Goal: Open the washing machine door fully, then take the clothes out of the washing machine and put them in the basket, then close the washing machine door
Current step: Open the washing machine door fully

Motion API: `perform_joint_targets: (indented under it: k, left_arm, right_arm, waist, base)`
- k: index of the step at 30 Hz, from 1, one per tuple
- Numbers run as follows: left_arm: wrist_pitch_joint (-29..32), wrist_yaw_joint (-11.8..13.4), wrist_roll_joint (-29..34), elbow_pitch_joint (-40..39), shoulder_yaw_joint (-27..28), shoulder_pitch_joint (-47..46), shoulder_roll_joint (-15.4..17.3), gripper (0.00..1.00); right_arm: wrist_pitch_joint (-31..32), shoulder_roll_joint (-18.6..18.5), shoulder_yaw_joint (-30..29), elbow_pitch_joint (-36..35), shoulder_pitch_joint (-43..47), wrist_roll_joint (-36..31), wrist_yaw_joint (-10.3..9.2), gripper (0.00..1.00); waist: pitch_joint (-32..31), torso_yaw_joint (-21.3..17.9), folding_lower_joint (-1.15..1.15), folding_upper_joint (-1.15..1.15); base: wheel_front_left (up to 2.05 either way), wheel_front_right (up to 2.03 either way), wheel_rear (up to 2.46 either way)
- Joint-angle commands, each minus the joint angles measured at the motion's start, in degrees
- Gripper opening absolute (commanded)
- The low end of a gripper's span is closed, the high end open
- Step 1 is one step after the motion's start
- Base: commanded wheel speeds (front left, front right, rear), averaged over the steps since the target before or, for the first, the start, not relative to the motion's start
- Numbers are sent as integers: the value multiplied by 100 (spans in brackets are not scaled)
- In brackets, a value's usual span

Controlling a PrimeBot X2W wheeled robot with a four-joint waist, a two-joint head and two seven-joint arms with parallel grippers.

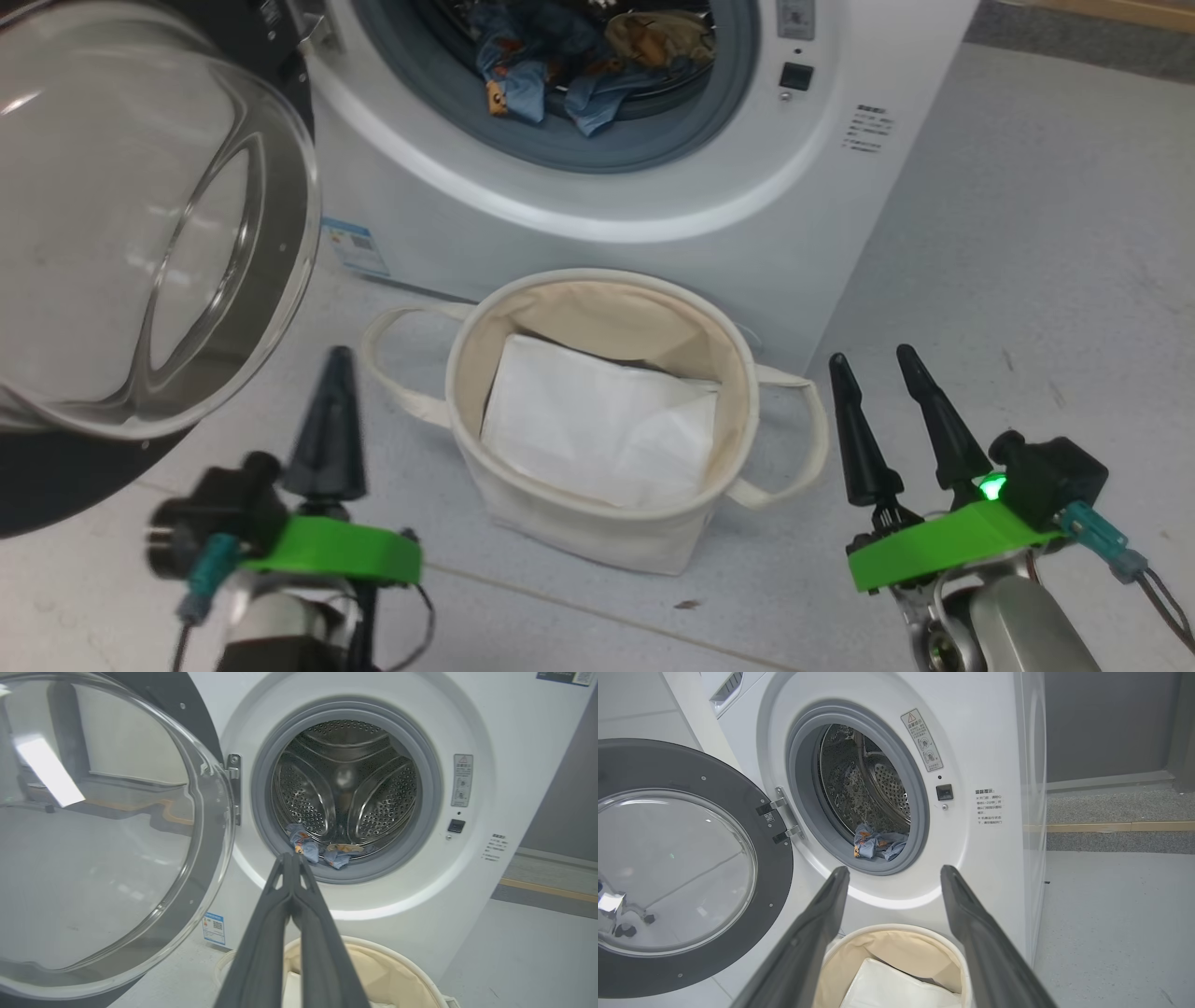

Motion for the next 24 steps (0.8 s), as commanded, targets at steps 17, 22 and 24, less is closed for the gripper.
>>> perform_joint_targets:
  k: [17, 22, 24]
  left_arm:
    - [-26, -73, -315, 239, -905, 174, 97, 100]
    - [-26, 105, -561, 380, -864, 182, 96, 100]
    - [-26, 135, -602, 386, -853, 169, 96, 100]
  right_arm:
    - [-71, 60, -382, 180, 209, -20, 2, 100]
    - [-71, 60, -414, 209, 129, 32, 2, 100]
    - [-71, 60, -430, 212, 116, 42, 2, 100]
  waist:
    - [-227, -553, 0, 0]
    - [-148, -616, 0, 0]
    - [-134, -623, 0, 0]
  base:
    - [0, 0, 0]
    - [0, 0, 0]
    - [0, 0, 0]
